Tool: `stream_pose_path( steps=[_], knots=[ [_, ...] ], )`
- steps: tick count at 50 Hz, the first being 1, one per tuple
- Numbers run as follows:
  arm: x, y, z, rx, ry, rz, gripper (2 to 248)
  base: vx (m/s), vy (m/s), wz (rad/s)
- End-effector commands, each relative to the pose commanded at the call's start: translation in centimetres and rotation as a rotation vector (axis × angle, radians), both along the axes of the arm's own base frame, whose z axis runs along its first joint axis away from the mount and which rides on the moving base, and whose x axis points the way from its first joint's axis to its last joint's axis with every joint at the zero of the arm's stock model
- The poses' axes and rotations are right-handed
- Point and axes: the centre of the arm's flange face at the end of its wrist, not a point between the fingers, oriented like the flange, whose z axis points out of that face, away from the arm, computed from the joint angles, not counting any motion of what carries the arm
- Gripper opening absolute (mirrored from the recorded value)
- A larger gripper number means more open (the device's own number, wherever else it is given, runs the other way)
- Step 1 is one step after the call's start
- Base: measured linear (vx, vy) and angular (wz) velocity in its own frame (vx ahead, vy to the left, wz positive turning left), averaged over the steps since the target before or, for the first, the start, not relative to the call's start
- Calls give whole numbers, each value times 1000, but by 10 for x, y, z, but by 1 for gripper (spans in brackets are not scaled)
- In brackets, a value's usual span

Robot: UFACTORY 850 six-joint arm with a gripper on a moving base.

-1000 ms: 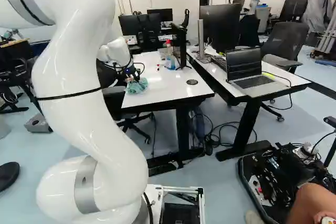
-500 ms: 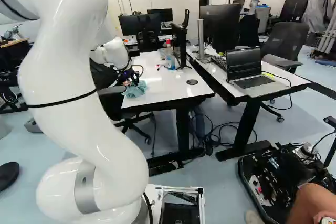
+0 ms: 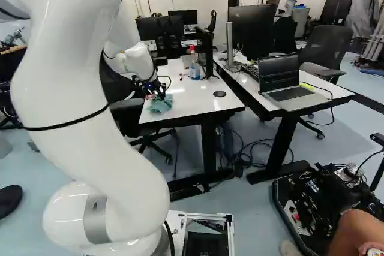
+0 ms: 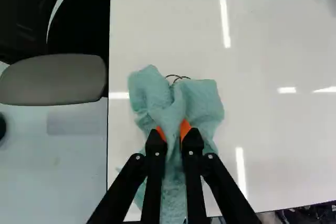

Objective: Clean the table with the green towel

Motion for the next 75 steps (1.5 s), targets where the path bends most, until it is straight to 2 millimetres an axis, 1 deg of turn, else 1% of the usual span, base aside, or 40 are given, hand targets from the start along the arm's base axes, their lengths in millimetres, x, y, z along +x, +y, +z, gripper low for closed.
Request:
stream_pose_path(
  steps=[15,31,38,51,56,61,75],
  knots=[
    [2,-27,0,0,1,-53,46,0,0,0],
    [21,-50,0,1,-5,-102,46,0,0,0],
    [32,-52,-1,1,-9,-108,46,0,0,0],
    [32,-52,-1,1,-9,-108,46,0,0,0],
    [30,-52,2,2,-14,-107,46,0,0,0],
    [25,-49,8,3,-22,-102,46,0,0,0],
    [-6,-37,24,3,-22,-71,46,0,0,0]
  ],
)
